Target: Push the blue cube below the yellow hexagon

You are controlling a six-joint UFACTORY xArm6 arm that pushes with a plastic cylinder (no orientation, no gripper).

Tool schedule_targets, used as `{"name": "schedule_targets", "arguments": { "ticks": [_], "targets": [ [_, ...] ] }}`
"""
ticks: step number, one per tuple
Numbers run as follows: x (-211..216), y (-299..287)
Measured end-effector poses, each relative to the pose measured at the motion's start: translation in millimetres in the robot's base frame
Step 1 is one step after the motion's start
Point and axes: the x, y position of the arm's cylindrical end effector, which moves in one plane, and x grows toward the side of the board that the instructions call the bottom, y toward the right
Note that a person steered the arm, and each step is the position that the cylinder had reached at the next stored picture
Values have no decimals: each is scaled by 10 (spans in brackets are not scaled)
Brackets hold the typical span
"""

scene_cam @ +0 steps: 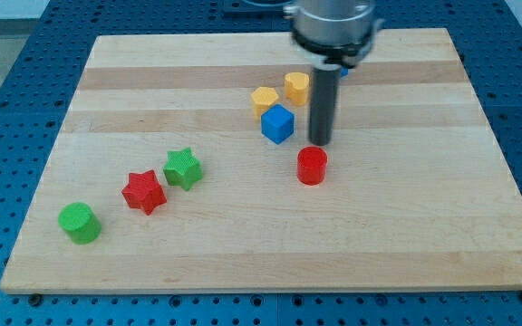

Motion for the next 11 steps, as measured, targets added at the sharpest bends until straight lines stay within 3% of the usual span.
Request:
{"name": "schedule_targets", "arguments": {
  "ticks": [1,5,6,7,9,11],
  "targets": [
    [-195,83],
    [-243,-638],
    [-186,-556],
    [138,-213],
    [147,-196],
    [67,-752]
  ]
}}
